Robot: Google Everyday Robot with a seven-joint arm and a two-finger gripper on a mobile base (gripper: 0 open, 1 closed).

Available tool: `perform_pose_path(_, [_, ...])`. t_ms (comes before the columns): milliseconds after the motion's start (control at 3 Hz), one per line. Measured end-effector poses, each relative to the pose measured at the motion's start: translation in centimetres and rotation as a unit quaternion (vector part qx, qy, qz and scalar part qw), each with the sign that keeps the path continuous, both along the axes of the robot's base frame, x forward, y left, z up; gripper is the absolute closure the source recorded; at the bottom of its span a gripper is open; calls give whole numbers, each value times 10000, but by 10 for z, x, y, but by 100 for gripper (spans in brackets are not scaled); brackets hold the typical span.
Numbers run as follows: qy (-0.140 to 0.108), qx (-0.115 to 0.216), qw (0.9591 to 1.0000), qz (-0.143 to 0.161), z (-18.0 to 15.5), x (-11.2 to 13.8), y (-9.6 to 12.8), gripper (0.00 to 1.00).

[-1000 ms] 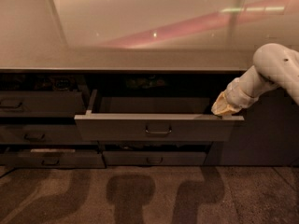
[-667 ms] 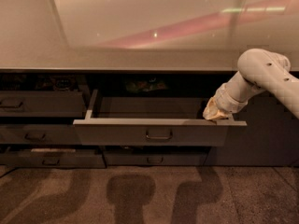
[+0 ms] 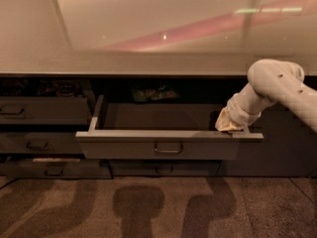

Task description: Open top drawer

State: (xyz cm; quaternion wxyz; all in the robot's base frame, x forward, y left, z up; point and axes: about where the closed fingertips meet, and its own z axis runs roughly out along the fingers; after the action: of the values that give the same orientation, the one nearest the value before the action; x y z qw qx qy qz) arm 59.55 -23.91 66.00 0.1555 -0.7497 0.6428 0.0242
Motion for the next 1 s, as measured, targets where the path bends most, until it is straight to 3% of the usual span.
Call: perform_pose_path(1000, [-249, -573, 9978, -210, -22, -55, -10, 12])
